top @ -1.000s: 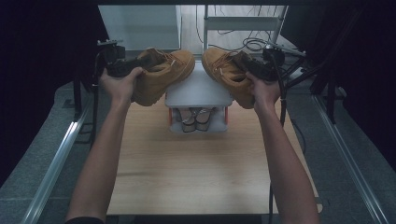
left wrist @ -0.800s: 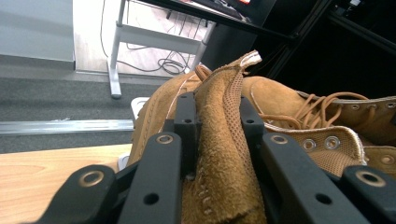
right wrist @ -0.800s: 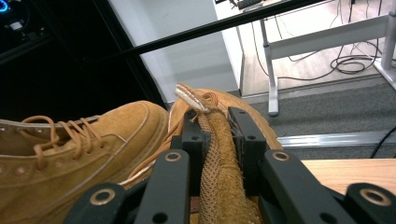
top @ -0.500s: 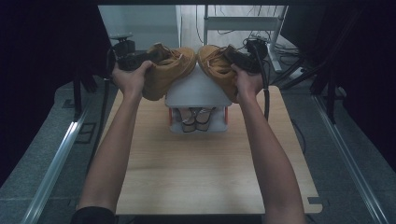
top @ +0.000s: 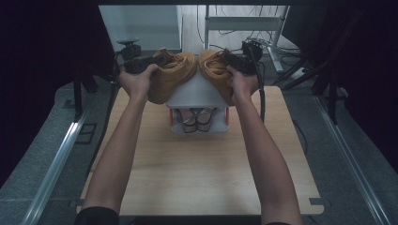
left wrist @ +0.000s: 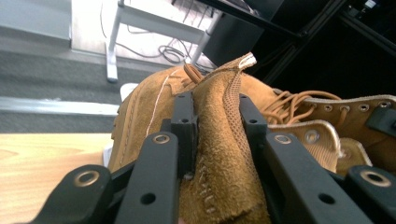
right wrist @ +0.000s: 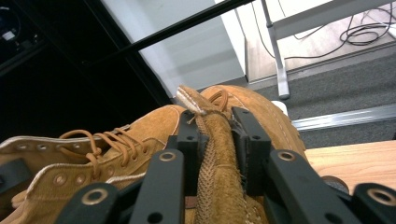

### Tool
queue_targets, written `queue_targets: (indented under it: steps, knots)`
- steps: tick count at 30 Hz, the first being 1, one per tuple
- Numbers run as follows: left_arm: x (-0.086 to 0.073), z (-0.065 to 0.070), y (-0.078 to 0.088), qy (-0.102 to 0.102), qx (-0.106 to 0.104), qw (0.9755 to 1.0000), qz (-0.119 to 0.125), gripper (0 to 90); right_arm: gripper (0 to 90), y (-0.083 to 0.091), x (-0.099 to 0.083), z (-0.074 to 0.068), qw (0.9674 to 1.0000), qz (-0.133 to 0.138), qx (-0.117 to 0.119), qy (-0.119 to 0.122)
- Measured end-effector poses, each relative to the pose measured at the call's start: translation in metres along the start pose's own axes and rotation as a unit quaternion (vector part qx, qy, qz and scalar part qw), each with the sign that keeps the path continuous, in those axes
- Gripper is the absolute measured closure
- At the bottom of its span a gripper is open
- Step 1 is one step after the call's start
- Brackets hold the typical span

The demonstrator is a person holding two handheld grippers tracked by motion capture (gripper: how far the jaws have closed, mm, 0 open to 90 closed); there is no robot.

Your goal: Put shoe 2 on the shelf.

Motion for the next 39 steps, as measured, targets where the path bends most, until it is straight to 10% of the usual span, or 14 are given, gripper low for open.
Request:
queue_targets:
  steps: [7, 17, 39]
  knots:
    - [-0.006, -0.015, -0.001, 0.012, -0.021, 0.9996, -0.012, 69.9, 65.9, 0.0, 0.003, 0.005, 0.9996, -0.007, 0.013, 0.024]
    - [-0.004, -0.01, -0.001, -0.032, -0.026, 0.9988, -0.025, 50.8, 53.3, 0.001, 0.01, 0.013, 0.997, -0.003, 0.014, 0.075]
    - [0.002, -0.005, 0.005, -0.061, -0.043, 0.9971, -0.011, 32.4, 35.6, 0.005, 0.012, 0.026, 0.9897, -0.009, 0.023, 0.141]
Point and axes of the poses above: each handheld gripper's, and its own axes: y roughly backward along the jaws, x roughly out of its top, z roughly to its right, the point moved 4 cm from there along -y, roughly forward along the jaws, and after that the axes turned 5 degrees about z, right-handed, at the moved point
